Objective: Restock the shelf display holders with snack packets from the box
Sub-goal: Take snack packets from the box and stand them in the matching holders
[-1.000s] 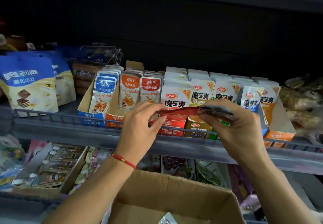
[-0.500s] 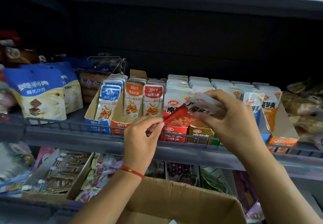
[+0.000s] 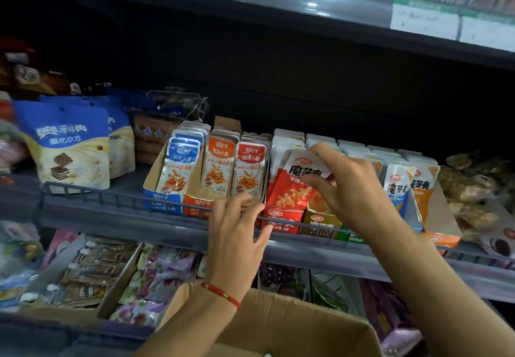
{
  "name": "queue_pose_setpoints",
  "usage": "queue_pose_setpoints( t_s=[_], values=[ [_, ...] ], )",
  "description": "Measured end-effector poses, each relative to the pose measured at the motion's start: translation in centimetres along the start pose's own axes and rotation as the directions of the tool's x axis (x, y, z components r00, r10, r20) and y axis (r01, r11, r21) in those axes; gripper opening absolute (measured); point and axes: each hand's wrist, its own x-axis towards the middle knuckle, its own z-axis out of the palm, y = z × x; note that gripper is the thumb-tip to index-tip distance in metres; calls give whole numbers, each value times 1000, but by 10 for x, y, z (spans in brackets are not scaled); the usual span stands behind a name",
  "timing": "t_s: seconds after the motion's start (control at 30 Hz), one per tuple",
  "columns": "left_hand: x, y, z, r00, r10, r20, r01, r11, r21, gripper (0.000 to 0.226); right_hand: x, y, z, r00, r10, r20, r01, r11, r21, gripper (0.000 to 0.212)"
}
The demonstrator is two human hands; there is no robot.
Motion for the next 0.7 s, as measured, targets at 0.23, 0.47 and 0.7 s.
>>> queue_pose_setpoints(
  t_s=[0.23, 0.47, 0.7],
  values=[
    [10, 6, 5, 997, 9, -80, -8, 1000, 14, 26, -7, 1, 8, 985, -142, -93, 132, 986, -106, 27],
    [16, -2, 4, 994, -90, -54, 86, 994, -61, 33, -9, 0, 18, 996, -78, -39, 75, 994, -84, 36],
    [19, 3, 3, 990, -143, 2, 142, 980, -138, 32, -6, -4, 29, 994, -56, 94, 74, 978, -196, 36]
  ],
)
